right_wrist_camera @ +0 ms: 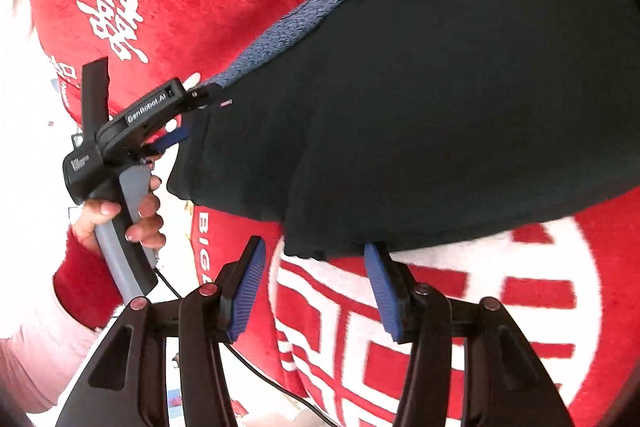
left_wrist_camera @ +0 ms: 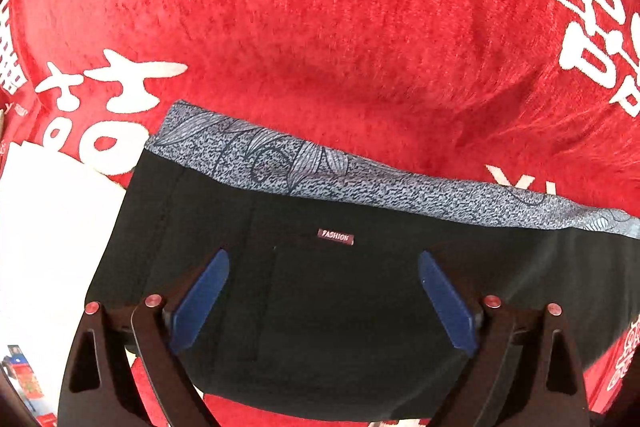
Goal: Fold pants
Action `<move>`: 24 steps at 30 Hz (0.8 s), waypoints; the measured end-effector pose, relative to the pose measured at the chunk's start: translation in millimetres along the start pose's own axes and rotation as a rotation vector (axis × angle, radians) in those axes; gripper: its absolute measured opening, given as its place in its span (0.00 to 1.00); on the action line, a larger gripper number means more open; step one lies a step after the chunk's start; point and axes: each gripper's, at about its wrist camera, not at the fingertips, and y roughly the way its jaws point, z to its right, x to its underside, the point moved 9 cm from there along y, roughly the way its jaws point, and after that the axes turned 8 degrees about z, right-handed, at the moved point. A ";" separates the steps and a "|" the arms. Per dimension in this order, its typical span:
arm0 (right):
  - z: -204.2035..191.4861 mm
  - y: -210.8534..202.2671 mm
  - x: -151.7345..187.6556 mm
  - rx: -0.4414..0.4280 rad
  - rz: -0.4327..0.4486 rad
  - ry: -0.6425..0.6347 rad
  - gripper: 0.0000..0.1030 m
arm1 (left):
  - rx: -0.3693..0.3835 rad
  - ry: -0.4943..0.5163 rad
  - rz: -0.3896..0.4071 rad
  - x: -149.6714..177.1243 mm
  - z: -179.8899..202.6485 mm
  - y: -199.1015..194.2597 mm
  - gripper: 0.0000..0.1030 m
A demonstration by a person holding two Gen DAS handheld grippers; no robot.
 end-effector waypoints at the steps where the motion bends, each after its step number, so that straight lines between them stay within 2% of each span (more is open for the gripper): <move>1: -0.8 3.1 -1.6 -0.009 0.011 0.011 0.54 | -0.001 0.003 0.001 0.5 -1.1 1.0 0.94; 4: -3.4 16.5 -9.3 -0.029 0.034 0.055 0.51 | -0.016 0.020 0.002 0.1 -3.1 7.1 0.94; 5: -4.4 18.9 -11.5 -0.031 0.035 0.069 0.43 | -0.045 0.040 0.003 -0.3 -5.4 10.9 0.94; 6: -2.5 24.7 -14.3 -0.010 0.020 0.089 0.11 | -0.080 0.063 0.004 -0.3 -8.1 13.5 0.94; 7: -0.8 25.4 -16.3 0.010 0.011 0.101 0.09 | -0.108 0.086 0.000 0.0 -10.9 15.3 0.94; 9: -16.6 15.2 -24.3 -0.010 0.039 0.080 0.08 | -0.142 0.130 -0.011 3.6 -19.8 18.7 0.94; 12: -33.3 0.1 -17.2 0.038 0.064 -0.027 0.08 | -0.151 0.143 -0.037 15.3 -41.7 28.0 0.94; 14: -21.6 9.4 -5.4 0.089 0.041 -0.035 0.08 | -0.114 0.118 -0.027 18.5 -50.1 29.8 0.95; 16: -3.3 22.2 3.5 0.123 0.018 -0.014 0.08 | -0.113 0.140 -0.007 18.8 -51.8 30.8 0.97; 20: 1.9 22.6 10.4 0.085 -0.010 0.015 0.08 | -0.096 0.171 0.026 19.0 -57.1 32.3 1.00; 22: 3.1 17.4 17.4 0.094 -0.058 0.023 0.18 | -0.099 0.154 0.011 17.7 -62.6 30.0 0.99; 24: 2.5 1.0 22.4 0.112 -0.098 0.007 0.21 | -0.087 0.134 0.003 12.9 -66.6 20.7 0.99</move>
